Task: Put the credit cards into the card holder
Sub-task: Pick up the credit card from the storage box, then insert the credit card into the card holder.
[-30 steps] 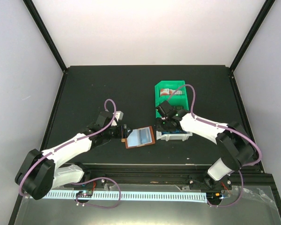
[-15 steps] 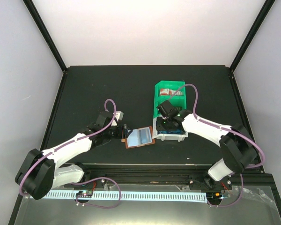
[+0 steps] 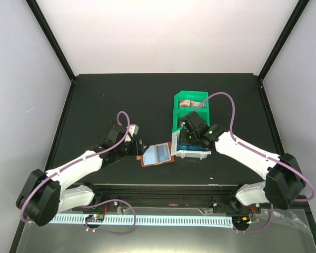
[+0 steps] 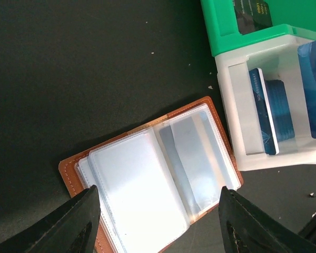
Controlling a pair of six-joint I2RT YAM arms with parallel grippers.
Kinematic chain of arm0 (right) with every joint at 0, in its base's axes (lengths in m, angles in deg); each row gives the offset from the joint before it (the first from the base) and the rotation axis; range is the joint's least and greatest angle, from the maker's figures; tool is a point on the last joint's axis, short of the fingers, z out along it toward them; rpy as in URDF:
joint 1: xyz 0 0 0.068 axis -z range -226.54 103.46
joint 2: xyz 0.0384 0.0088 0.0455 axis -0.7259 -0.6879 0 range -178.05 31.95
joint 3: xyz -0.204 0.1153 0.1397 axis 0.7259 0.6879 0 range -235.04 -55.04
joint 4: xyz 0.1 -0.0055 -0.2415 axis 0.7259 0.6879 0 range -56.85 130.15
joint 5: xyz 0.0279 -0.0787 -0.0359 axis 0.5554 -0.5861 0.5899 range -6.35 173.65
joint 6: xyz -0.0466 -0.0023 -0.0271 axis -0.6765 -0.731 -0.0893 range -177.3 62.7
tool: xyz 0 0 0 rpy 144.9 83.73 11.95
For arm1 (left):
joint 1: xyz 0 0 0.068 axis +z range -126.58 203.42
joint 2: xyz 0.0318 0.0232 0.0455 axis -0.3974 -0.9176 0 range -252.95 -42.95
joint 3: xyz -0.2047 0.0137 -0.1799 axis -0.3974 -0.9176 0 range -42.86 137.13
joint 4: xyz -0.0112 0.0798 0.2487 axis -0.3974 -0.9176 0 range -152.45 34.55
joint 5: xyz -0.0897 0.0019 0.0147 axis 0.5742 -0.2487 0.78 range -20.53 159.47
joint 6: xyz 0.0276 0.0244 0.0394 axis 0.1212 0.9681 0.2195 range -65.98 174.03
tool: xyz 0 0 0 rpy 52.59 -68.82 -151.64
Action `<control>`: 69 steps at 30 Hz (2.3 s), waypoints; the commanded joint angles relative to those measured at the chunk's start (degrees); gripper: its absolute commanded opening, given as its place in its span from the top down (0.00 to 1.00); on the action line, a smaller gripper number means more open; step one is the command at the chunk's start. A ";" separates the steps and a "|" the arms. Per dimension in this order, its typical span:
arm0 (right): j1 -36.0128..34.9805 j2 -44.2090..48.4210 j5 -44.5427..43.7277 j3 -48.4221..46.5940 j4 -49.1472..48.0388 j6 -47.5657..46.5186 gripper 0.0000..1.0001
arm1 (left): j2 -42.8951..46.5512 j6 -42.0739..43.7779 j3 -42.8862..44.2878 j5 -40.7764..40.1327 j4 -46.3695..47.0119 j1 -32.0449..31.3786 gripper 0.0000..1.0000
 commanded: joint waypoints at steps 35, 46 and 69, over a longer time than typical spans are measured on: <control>-4.53 -0.28 0.96 4.14 -8.88 -1.49 0.99 | -5.10 -1.51 1.02 10.20 5.56 -2.21 0.41; -4.72 -8.48 21.22 8.96 -34.31 4.65 0.99 | -7.43 -0.64 0.50 1.77 -2.09 -2.86 0.57; -6.37 -15.90 20.22 14.48 -42.45 11.65 0.99 | -11.29 -0.80 -2.10 -0.72 -3.49 -2.81 0.77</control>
